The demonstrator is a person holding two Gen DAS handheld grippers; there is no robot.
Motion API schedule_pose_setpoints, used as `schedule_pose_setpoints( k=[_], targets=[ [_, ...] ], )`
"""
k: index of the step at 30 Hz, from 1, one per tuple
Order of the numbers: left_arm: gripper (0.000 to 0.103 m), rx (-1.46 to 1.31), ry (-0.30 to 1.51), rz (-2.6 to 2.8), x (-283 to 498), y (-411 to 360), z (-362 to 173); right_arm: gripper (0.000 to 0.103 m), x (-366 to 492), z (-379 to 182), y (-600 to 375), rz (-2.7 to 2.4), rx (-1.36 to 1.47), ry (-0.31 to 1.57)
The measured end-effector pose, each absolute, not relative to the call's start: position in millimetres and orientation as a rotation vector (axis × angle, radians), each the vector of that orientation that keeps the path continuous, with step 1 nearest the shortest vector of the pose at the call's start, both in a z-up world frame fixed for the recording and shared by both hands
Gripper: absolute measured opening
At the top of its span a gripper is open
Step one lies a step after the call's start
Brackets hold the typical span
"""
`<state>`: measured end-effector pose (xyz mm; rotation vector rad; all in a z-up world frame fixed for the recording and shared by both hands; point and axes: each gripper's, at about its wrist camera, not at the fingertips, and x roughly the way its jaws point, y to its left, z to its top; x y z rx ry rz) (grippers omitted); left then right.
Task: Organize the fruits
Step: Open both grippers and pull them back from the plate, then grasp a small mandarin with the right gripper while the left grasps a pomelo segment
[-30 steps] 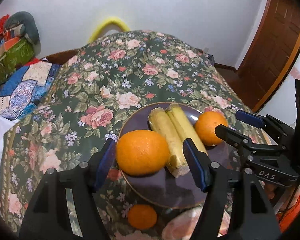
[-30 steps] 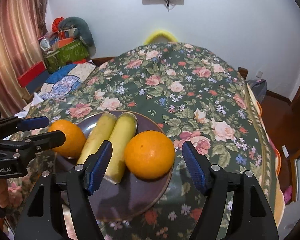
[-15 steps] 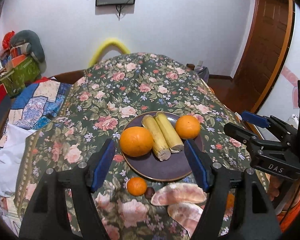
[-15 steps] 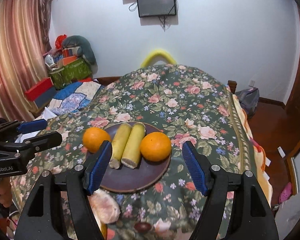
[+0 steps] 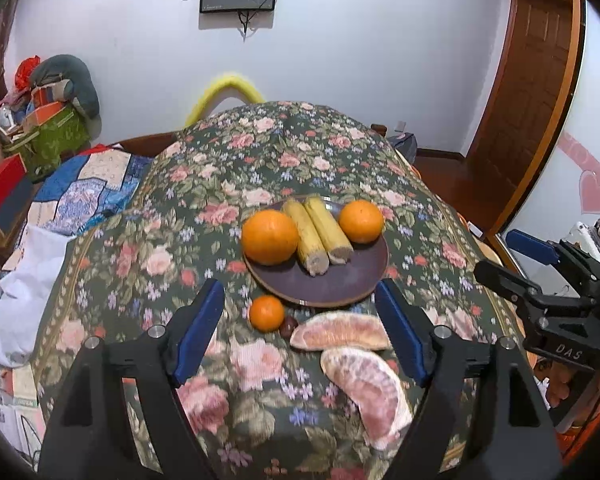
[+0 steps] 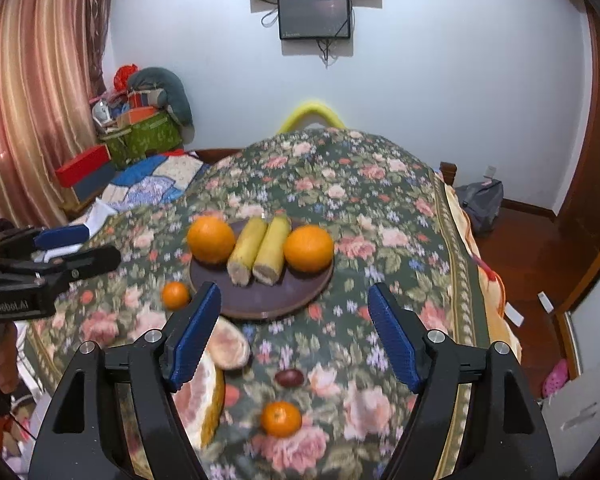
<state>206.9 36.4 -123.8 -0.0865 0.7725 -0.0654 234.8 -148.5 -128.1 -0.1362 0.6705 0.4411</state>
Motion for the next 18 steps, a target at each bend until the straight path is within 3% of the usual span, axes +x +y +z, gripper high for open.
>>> schedule_pose_setpoints(
  k=[13, 18],
  targets=[
    [0.077, -0.101, 0.857, -0.087, 191, 29, -163, 0.073, 219, -188, -164, 0.442, -0.123, 0.828],
    [0.077, -0.109, 0.9, -0.106, 193, 19, -180, 0.058, 215, -205, -161, 0.472, -0.124, 0.882]
  ],
)
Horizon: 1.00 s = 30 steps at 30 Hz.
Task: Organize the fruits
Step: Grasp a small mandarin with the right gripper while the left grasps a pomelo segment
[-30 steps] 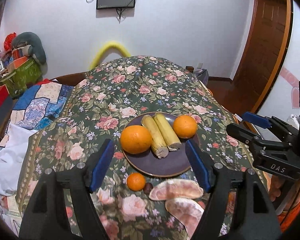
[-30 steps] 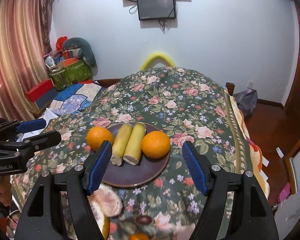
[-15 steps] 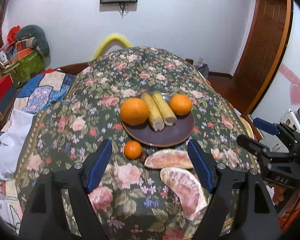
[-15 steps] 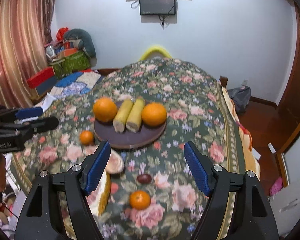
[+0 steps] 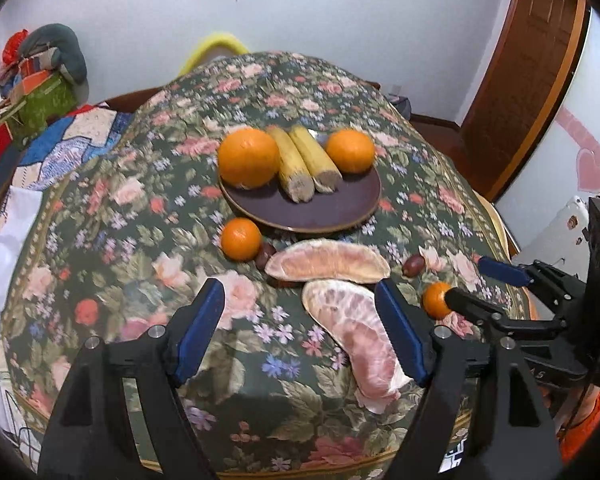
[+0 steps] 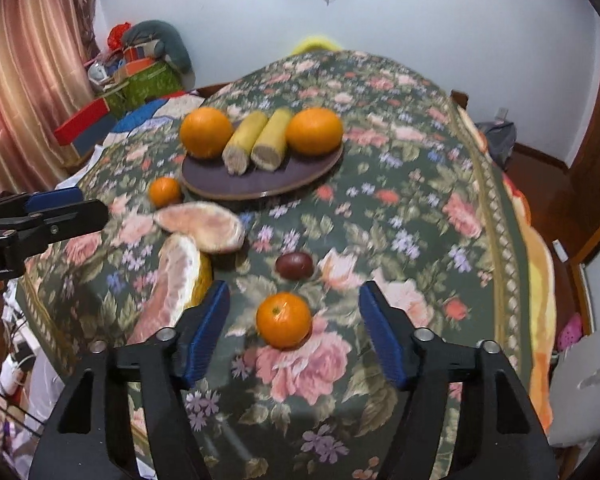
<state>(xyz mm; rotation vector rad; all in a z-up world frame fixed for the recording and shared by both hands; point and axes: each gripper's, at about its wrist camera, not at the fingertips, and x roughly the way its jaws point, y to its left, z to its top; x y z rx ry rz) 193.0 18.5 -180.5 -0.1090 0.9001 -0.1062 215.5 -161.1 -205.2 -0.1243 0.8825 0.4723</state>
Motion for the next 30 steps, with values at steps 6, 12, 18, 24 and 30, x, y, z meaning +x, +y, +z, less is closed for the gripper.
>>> schedule_pose_setpoints(
  k=[6, 12, 18, 24, 30],
  targets=[
    [0.077, -0.108, 0.943, -0.126, 196, 5, -195, 0.041, 216, -224, -159, 0.494, -0.115, 0.938],
    [0.077, -0.121, 0.972, -0.131, 199, -4, -203, 0.031, 216, -226, -160, 0.522, -0.086, 0.942],
    [0.077, -0.127, 1.01, -0.129, 203, -17, -212, 0.031, 214, -219, -170, 0.521, -0.062, 0.912],
    [0.077, -0.124, 1.053, -0.125, 208, -32, -225, 0.031, 211, -208, -189, 0.51, -0.031, 0.875],
    [0.072, -0.166, 1.083, -0.102, 211, -40, -240, 0.031, 210, -205, -198, 0.515, -0.008, 0.859]
  ],
)
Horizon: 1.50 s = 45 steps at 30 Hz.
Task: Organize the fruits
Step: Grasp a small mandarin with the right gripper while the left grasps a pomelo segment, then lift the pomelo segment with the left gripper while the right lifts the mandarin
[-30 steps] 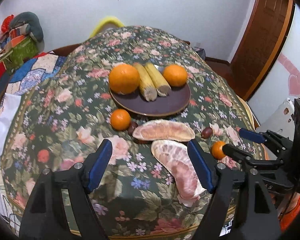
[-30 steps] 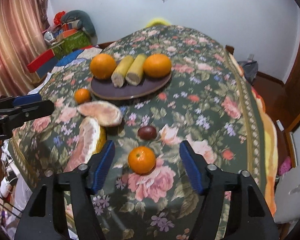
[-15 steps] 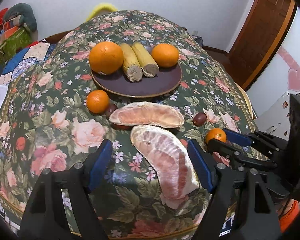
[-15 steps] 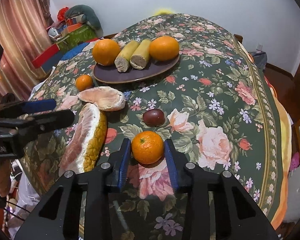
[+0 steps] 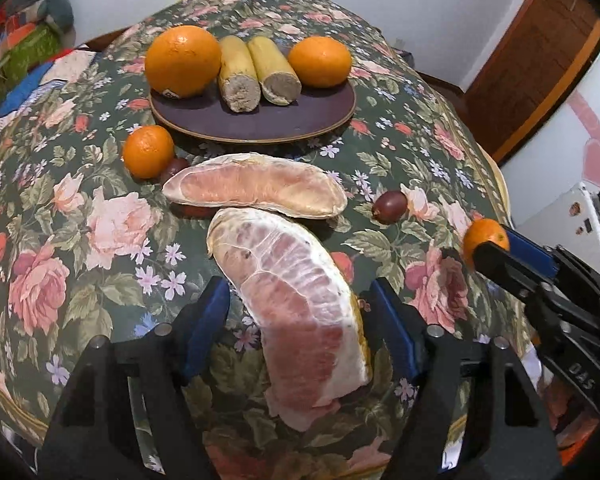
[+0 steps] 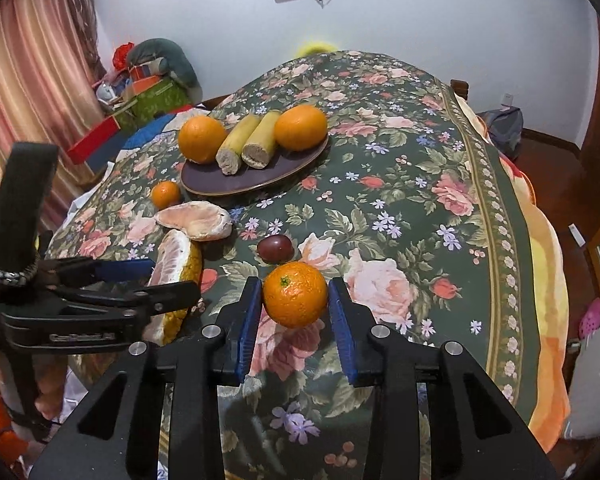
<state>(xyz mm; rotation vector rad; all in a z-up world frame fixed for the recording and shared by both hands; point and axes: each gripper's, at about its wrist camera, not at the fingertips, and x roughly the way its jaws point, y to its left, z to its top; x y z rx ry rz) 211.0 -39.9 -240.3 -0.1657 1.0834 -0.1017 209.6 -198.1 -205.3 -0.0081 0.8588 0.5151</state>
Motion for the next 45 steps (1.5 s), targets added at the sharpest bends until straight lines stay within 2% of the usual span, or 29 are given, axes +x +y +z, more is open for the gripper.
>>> schedule_pose_setpoints(
  k=[5, 8, 14, 22, 31, 45],
  targets=[
    [0.071, -0.137, 1.069, -0.074, 213, -47, -246, 0.031, 209, -205, -203, 0.522, 0.011, 0.85],
    [0.062, -0.128, 1.067, -0.064, 215, -45, -247, 0.031, 208, -204, -205, 0.526, 0.018, 0.845],
    [0.053, -0.097, 1.056, -0.078, 210, -41, -243, 0.031, 206, -201, -208, 0.528, 0.027, 0.834],
    [0.052, -0.111, 1.028, -0.08, 197, -26, -232, 0.031, 206, -196, -205, 0.52, 0.022, 0.823],
    [0.052, -0.087, 0.899, -0.064, 188, -11, -191, 0.031, 211, -187, -191, 0.518, 0.007, 0.803],
    [0.052, -0.118, 0.791, -0.078, 225, 12, -156, 0.031, 243, -168, -164, 0.508, -0.03, 0.743]
  ],
)
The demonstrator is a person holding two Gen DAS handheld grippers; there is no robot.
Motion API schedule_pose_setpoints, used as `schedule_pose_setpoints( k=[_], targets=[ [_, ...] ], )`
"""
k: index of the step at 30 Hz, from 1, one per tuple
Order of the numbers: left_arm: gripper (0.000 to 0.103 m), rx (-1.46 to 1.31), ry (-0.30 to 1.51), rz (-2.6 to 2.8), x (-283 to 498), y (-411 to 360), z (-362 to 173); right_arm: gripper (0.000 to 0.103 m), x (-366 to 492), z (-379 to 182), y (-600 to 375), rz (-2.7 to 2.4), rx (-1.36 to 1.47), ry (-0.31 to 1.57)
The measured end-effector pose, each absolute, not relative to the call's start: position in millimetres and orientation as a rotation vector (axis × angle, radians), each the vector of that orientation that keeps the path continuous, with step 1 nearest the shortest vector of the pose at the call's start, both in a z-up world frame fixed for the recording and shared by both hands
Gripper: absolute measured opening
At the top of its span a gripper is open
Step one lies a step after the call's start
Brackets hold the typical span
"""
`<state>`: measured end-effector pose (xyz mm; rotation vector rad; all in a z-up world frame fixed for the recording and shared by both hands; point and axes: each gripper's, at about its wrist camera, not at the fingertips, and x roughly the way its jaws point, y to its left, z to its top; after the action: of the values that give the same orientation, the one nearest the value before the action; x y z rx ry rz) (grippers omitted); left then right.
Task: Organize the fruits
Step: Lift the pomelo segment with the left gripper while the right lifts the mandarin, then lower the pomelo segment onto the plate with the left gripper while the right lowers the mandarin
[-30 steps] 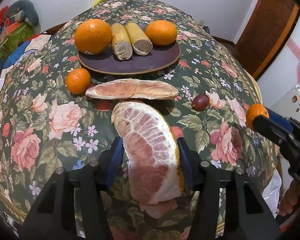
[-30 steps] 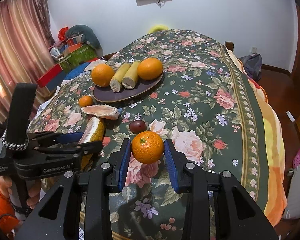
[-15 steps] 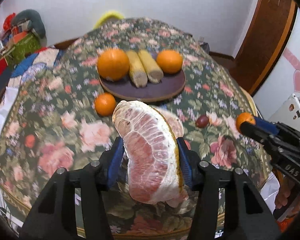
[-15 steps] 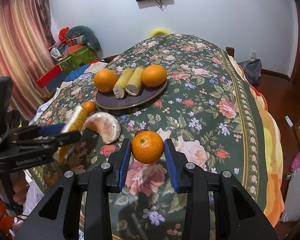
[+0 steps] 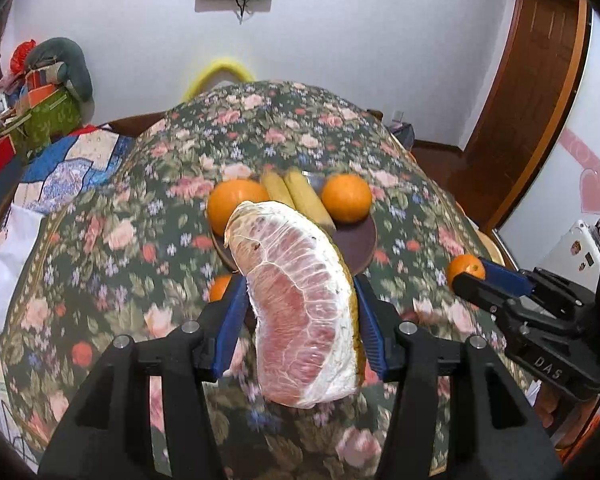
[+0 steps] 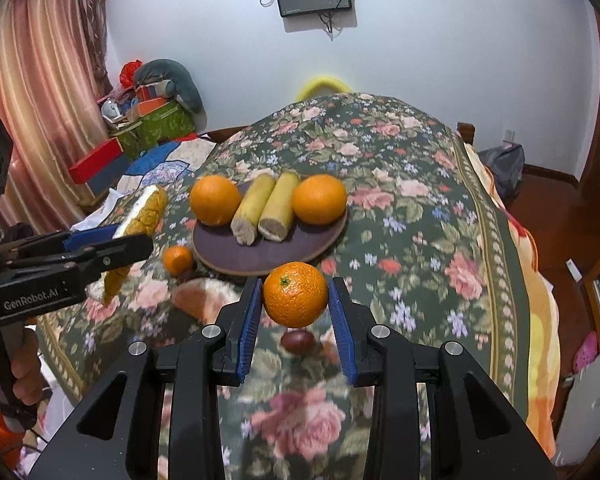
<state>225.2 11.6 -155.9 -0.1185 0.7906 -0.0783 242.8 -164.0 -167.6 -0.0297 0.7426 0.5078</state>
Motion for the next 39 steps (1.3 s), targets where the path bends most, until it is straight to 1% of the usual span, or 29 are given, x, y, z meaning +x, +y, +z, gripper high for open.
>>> schedule_pose_setpoints(
  k=[9, 19, 26, 31, 39],
  targets=[
    [0.052, -0.115, 0.753, -0.092, 253, 15, -143, 0.031, 271, -168, -149, 0.512, -0.045, 0.741],
    [0.052, -0.112, 0.751, -0.1, 287, 14, -144, 0.031, 302, -170, -138, 0.519, -0.073, 0.732],
    [0.052, -0.106, 0.775, -0.115, 315, 10, -157, 0.031, 325, -183, -129, 0.515, -0.12, 0.752],
    [0.052, -0.109, 0.814, -0.139, 332, 5, -170, 0.031, 338, -199, -128, 0.547, -0.096, 0.816],
    [0.052, -0.087, 0.857, -0.146, 358, -5, -189, 0.031, 343, -211, -126, 0.549, -0.121, 0.85]
  ],
)
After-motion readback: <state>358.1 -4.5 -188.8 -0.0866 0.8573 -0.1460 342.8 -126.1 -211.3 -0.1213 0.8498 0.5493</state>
